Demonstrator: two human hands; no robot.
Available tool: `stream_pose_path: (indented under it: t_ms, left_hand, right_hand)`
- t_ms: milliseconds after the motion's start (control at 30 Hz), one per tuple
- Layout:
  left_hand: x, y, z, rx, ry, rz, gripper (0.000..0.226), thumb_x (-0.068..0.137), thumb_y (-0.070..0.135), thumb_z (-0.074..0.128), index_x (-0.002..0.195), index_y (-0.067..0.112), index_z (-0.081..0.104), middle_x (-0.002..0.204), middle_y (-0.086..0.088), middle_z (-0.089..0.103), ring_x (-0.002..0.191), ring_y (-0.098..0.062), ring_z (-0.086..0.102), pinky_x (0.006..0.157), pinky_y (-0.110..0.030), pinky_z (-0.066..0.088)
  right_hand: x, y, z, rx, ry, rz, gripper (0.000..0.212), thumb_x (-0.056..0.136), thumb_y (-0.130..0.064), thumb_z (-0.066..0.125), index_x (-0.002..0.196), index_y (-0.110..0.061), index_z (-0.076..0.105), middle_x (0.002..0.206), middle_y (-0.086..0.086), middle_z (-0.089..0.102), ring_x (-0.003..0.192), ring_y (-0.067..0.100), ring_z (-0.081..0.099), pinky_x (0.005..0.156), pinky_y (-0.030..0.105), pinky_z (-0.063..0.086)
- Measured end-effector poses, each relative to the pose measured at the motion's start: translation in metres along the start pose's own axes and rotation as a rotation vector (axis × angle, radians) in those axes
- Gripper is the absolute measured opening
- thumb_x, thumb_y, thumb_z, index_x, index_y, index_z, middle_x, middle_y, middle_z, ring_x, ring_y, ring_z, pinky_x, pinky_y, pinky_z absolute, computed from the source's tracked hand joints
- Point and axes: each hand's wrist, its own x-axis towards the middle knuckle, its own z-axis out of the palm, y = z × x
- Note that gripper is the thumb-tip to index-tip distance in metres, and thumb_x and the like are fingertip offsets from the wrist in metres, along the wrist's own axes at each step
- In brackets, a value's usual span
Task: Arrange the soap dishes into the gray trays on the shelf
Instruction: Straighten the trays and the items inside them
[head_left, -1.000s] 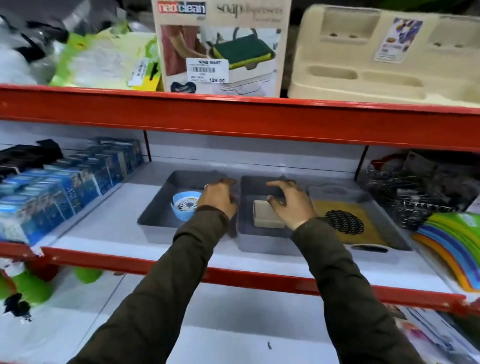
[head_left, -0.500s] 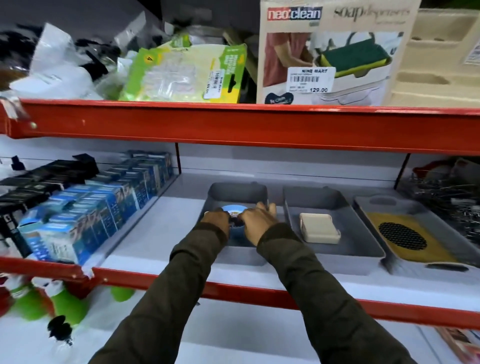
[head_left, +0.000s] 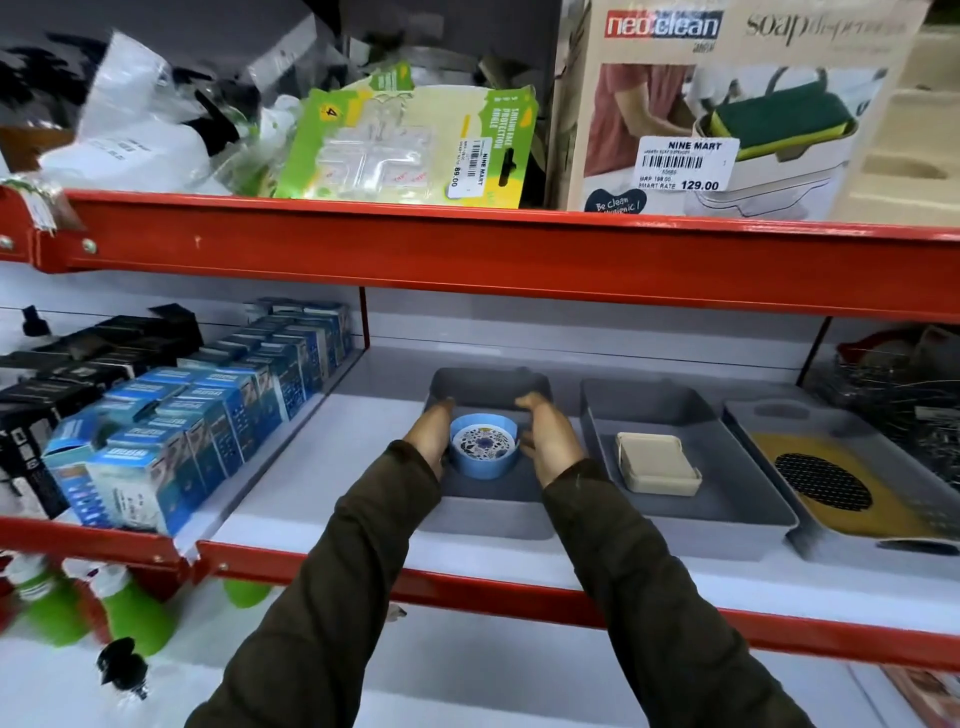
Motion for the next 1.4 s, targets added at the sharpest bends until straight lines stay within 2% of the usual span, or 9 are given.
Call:
stream_pose_path:
  t_ms: [67,300,467,567,667,833,1033,1233,1400]
  left_hand:
    - [-0.005,0.002,0.003,-0.024,0.012,-0.001,0.041,0.103,0.04,0.033,0.123,0.01,0.051,0.083,-0.01,0.064,0.07,-0.019,0.059,0.054,-0.025,0.05]
    - [-0.009,0.004,0.008,-0.007,0.061,-0.013,0.051,0.103,0.04,0.033,0.13,0.002,0.052,0.08,-0.012,0.063,0.068,-0.019,0.057,0.058,-0.026,0.044]
    - [-0.012,0.007,0.012,0.058,0.126,0.004,0.053,0.102,0.039,0.036,0.134,0.001,0.052,0.13,-0.024,0.062,0.072,-0.023,0.061,0.058,-0.021,0.051]
    - [-0.011,0.012,0.021,0.157,0.174,0.047,0.054,0.101,0.039,0.036,0.14,0.002,0.046,0.139,-0.018,0.055,0.121,-0.033,0.057,0.106,-0.034,0.045]
    - [-0.022,0.011,0.048,0.376,0.267,0.26,0.048,0.102,0.033,0.038,0.145,0.011,0.04,0.146,-0.011,0.046,0.132,-0.03,0.048,0.109,-0.032,0.037]
    - [-0.028,0.001,0.118,0.779,0.023,0.552,0.04,0.096,0.01,0.051,0.135,0.011,0.057,0.137,-0.013,0.06,0.129,-0.027,0.055,0.113,-0.033,0.039]
    - [-0.04,-0.026,0.21,1.417,-0.155,0.399,0.043,0.098,0.026,0.044,0.14,0.021,0.05,0.146,-0.009,0.051,0.134,-0.028,0.049,0.114,-0.031,0.033]
    - [-0.032,-0.048,0.21,1.385,-0.028,0.345,0.046,0.097,0.031,0.045,0.14,0.015,0.05,0.145,-0.011,0.051,0.131,-0.03,0.052,0.11,-0.033,0.039]
    - [-0.015,-0.054,0.216,0.902,0.041,0.22,0.05,0.1,0.024,0.038,0.147,0.008,0.034,0.146,-0.018,0.046,0.132,-0.034,0.046,0.113,-0.036,0.036]
  right_hand:
    - [-0.002,-0.002,-0.001,-0.008,-0.002,0.024,0.024,0.096,-0.02,0.043,0.11,-0.01,0.06,0.082,0.004,0.052,0.079,0.019,0.052,0.094,0.039,0.044]
    - [-0.003,0.006,0.002,0.205,-0.023,0.138,0.024,0.093,-0.019,0.045,0.071,-0.015,0.052,0.068,0.007,0.055,0.06,0.018,0.051,0.056,0.027,0.038]
    - [-0.006,-0.002,-0.013,0.228,-0.11,0.174,0.023,0.094,-0.019,0.044,0.072,-0.015,0.051,0.071,0.006,0.051,0.06,0.016,0.046,0.054,0.024,0.036]
    - [-0.007,-0.016,-0.031,0.324,-0.129,0.109,0.02,0.096,-0.014,0.043,0.084,-0.013,0.059,0.093,0.005,0.053,0.085,0.019,0.053,0.077,0.026,0.047]
    - [-0.01,-0.031,-0.075,0.396,-0.138,-0.065,0.026,0.099,-0.006,0.039,0.116,-0.008,0.058,0.13,0.015,0.053,0.124,0.032,0.051,0.103,0.04,0.044]
    - [0.008,-0.033,-0.174,-0.539,0.015,-0.45,0.038,0.094,0.0,0.042,0.125,-0.011,0.062,0.133,0.008,0.06,0.126,0.024,0.053,0.111,0.038,0.039]
    - [0.016,-0.015,-0.228,-1.217,-0.06,-0.418,0.035,0.091,-0.005,0.047,0.121,-0.013,0.065,0.128,0.014,0.064,0.12,0.03,0.058,0.106,0.037,0.044]
    - [0.014,0.0,-0.218,-1.218,-0.113,-0.332,0.031,0.092,-0.02,0.053,0.119,-0.011,0.065,0.126,0.013,0.065,0.115,0.031,0.061,0.103,0.038,0.047]
    - [0.027,-0.005,-0.221,-0.516,-0.041,-0.089,0.033,0.093,-0.014,0.047,0.123,-0.006,0.058,0.139,0.019,0.052,0.122,0.03,0.051,0.102,0.037,0.039]
